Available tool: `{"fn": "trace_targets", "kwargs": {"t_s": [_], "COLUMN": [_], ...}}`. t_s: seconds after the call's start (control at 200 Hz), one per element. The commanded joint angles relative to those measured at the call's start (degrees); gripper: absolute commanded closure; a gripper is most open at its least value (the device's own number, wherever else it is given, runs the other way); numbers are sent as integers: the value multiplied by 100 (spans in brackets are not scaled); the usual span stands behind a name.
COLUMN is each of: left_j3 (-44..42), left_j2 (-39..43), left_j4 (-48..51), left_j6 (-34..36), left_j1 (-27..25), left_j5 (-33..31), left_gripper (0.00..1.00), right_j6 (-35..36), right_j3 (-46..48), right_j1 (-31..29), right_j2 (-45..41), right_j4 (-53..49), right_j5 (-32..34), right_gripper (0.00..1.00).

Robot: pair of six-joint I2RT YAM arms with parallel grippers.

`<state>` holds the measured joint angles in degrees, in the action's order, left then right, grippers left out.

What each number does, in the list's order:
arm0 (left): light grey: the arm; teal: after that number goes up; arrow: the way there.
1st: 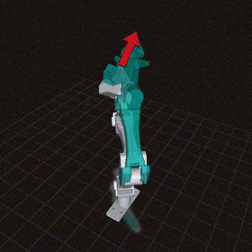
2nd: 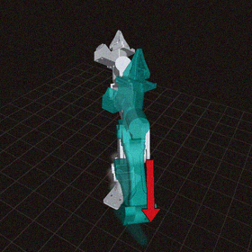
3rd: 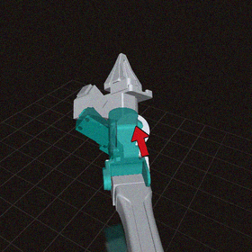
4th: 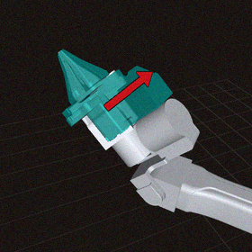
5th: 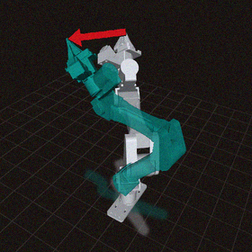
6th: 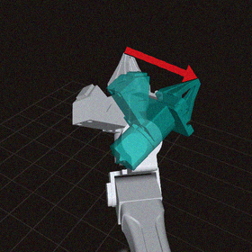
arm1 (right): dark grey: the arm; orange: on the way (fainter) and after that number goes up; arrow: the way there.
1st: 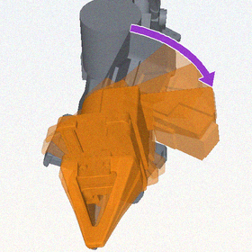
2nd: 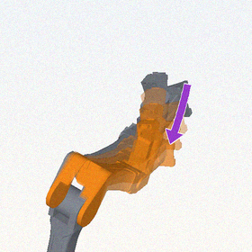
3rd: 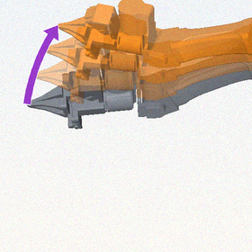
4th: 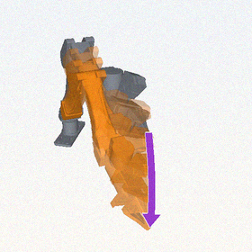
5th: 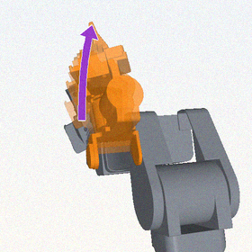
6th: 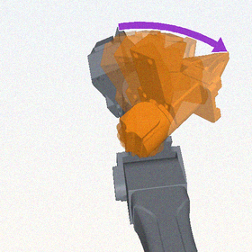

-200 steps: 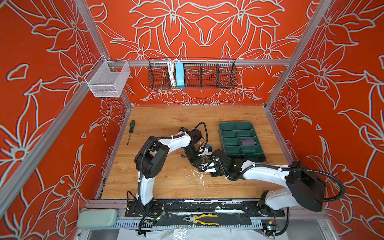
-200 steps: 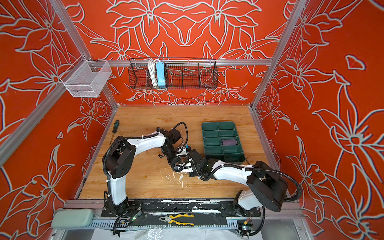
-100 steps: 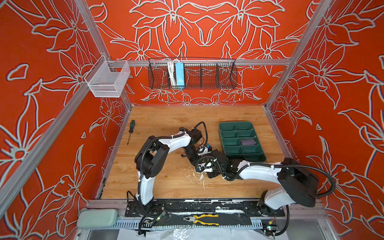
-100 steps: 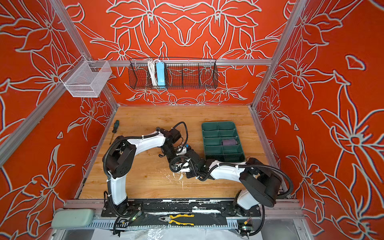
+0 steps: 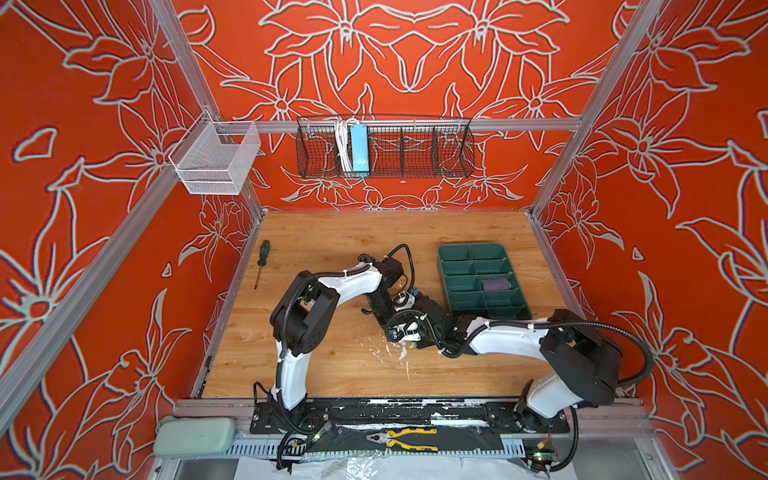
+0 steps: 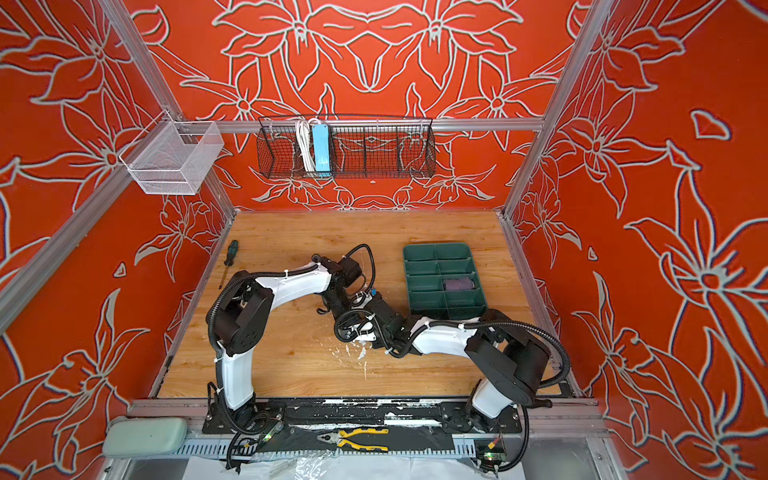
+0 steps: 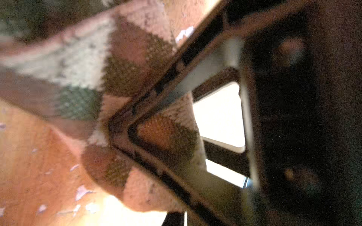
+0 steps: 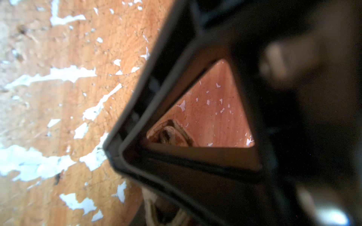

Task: Roll the socks

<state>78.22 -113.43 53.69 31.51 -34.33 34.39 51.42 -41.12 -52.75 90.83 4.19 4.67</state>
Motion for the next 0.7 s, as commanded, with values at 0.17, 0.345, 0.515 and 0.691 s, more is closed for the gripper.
{"fn": "trace_targets", "kwargs": {"t_s": [0.17,0.345,0.515,0.691], "left_j3": [-25,-405,-1236,-1808], "left_j2": [640,1281,2665,4310], "left_j4": [66,-194,-1212,-1865], "left_j6": [-156,-582,-1386,-2188], "left_j1": [-43,61,262,409], "left_j5": [79,-335,-1576,-3639], "left_gripper": [73,72,72,63], "right_j6": [-446,-691,-895,-936], "right_j3": [-386,-722,-780,-834], "right_j1": [8,23,19,14], "right_j2": [306,394,407,358], "right_j4": [-1753,-2565,-2891,-3193], "right_j5": [-304,-141,-118,-268], "right_gripper": [76,86,96,100]}}
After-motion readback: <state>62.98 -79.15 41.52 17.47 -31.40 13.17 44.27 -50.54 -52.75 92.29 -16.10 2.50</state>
